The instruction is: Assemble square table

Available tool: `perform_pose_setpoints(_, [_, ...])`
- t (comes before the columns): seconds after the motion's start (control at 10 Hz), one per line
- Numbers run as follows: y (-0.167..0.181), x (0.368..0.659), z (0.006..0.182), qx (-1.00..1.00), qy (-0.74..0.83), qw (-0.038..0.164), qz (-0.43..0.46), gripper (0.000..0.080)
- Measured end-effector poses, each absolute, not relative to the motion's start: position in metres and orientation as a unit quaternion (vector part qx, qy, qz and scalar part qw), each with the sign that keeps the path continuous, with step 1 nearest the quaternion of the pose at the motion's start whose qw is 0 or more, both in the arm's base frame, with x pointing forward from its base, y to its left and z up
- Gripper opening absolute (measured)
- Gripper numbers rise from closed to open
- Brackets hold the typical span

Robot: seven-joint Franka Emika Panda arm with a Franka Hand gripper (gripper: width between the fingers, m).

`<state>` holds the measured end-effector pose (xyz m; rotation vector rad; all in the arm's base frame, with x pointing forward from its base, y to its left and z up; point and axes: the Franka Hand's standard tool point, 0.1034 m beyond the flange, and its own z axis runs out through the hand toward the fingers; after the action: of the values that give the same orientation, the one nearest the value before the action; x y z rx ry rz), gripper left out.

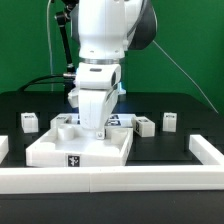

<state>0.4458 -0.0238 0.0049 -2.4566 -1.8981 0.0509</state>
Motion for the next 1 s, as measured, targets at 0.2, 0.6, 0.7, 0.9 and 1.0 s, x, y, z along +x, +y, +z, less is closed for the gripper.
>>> perform_pose_setpoints(0.2, [-0.024, 0.446, 0.005, -0.791, -0.611, 0.018, 0.016, 0.0057])
perform_pose_setpoints(0.6, [-0.022, 0.451, 0.005, -0.759, -0.651, 0.015, 0.015, 0.0057])
perform_pose_setpoints(0.7, [-0.017, 0.453, 0.006, -0.751, -0.66, 0.015, 0.016, 0.0057])
perform_pose_setpoints(0.9, [-0.009, 0.456, 0.007, -0.733, -0.68, 0.013, 0.021, 0.0057])
perform_pose_setpoints(1.0, [-0.01, 0.457, 0.007, -0.733, -0.68, 0.013, 0.023, 0.0057])
